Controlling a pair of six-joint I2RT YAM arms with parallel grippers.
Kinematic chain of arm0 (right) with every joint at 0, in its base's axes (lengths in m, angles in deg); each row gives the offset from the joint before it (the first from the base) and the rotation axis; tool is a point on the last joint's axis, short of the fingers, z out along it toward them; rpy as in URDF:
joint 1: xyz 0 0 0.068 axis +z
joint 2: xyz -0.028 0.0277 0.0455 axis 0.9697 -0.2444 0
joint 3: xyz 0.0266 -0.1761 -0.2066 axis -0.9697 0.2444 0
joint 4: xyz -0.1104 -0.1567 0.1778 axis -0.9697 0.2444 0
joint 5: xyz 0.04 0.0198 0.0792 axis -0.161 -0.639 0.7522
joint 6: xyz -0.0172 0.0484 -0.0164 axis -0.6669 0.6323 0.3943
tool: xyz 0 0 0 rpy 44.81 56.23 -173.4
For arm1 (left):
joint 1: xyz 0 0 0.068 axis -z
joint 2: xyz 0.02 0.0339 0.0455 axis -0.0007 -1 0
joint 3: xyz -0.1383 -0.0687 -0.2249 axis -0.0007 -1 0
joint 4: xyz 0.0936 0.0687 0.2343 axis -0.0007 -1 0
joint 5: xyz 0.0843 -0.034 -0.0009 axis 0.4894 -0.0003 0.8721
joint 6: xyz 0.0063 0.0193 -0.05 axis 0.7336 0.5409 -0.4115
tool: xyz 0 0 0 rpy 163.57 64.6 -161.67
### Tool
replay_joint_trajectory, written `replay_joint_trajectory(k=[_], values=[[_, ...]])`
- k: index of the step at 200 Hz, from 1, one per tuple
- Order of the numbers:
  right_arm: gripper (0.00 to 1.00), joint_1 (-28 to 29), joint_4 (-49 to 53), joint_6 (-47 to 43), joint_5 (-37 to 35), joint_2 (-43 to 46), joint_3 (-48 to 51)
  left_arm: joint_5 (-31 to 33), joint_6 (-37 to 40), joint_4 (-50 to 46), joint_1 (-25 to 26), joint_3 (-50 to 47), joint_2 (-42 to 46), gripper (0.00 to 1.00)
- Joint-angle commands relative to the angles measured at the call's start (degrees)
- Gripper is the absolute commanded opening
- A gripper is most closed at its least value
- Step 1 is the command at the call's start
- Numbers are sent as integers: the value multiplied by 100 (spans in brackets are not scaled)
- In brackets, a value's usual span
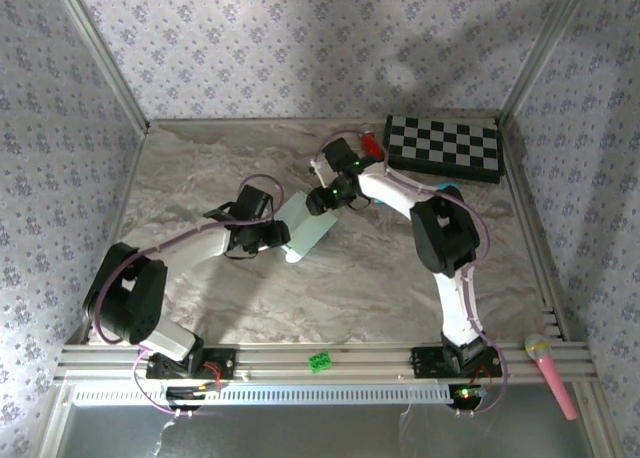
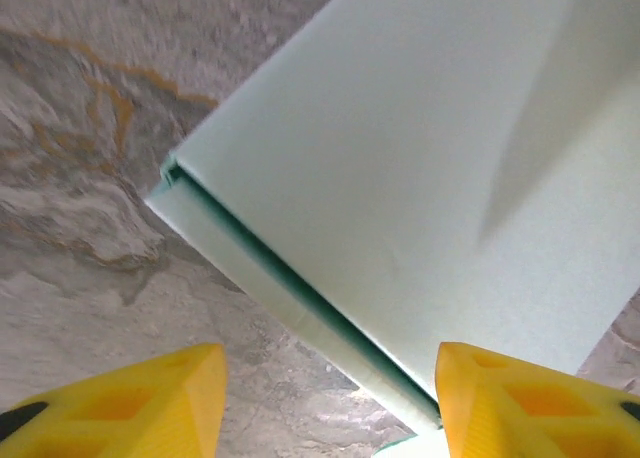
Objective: Fold the paper box
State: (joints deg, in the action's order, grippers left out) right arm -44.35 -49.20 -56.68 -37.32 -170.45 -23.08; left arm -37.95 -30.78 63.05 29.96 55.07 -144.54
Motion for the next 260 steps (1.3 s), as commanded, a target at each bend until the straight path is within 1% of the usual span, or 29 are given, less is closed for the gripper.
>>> replay_joint_trajectory(k=[1,9,19,35,54,70,83,92,120,142,161,179,199,215,238,253,260], values=[[61,-329,-502,580,218,763,350,401,618,-515,-107,604,159,58],[61,-386,-558,651,211,948,491,398,773,-598,-208,769,90,58],[61,-436,-582,726,148,1166,683,305,1029,-611,-368,970,-16,62],[61,-502,-569,875,63,1493,1015,63,1590,-556,-633,1325,-356,62],[61,-518,-747,1075,-40,1952,1604,-324,2272,-535,-879,1782,-863,63],[62,-540,-994,1409,-17,2380,2205,-869,2797,-484,-1015,2094,-1300,68],[62,-590,-1245,1672,126,2689,2741,-1266,3084,-467,-1062,2291,-1556,71],[62,-607,-1403,1806,172,2874,3039,-1390,3210,-428,-1068,2368,-1732,73],[63,-576,-1868,2233,189,3263,3813,-1874,3438,-345,-1117,2509,-2116,73],[64,-462,-2287,2611,277,3279,4173,-2197,3364,-165,-1120,2410,-2215,73],[66,-299,-2957,3021,332,3220,4507,-2403,3155,38,-1111,2170,-2183,72],[67,-209,-3597,3486,414,3038,4731,-2332,2923,248,-1069,1848,-2098,71],[68,-156,-4380,3888,668,2750,4903,-2279,2623,439,-1008,1461,-1930,67],[68,-126,-4865,4100,926,2470,4915,-2162,2338,657,-924,1103,-1735,63],[68,-68,-5316,4351,1067,2128,4917,-1820,1884,772,-750,760,-1397,55],[68,-29,-5458,4425,1097,1971,4907,-1445,1503,750,-598,615,-1150,49],[68,-9,-5476,4436,1097,1917,4900,-1286,1316,701,-536,572,-1052,49]])
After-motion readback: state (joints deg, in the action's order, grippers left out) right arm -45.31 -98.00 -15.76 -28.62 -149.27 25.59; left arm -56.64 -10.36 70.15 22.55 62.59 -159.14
